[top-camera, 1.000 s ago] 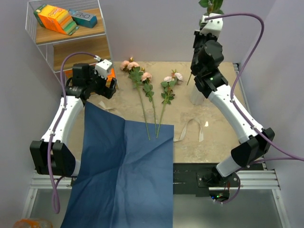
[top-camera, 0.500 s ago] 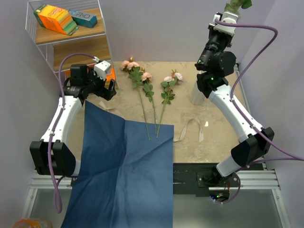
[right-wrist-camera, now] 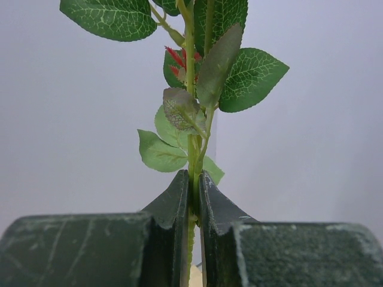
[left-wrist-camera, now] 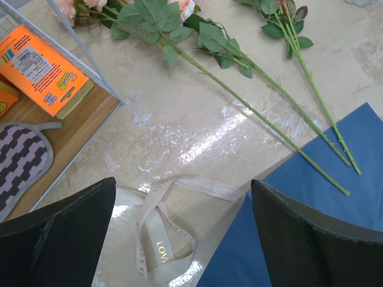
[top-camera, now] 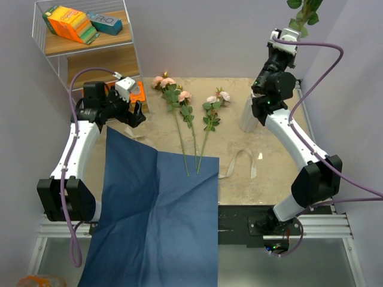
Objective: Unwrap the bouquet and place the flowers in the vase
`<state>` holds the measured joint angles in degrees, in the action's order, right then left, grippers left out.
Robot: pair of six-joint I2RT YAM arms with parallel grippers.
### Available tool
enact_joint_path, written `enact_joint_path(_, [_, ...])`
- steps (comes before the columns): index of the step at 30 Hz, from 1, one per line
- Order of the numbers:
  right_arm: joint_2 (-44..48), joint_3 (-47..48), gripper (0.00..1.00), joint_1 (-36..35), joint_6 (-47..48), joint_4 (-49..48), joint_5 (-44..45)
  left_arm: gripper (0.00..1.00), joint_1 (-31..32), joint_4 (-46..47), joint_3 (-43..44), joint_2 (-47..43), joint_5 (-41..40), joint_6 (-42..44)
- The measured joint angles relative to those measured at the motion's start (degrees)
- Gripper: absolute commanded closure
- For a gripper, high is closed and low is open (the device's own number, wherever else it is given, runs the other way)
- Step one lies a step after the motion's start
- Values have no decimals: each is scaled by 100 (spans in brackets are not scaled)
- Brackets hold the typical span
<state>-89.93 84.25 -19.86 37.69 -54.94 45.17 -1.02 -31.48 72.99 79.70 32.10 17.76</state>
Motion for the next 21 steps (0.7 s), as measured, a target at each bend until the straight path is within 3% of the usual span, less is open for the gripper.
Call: enact_joint_path(21, [-350, -411, 100, 37, -431, -289, -68, 1, -225, -291, 26, -114, 673, 280])
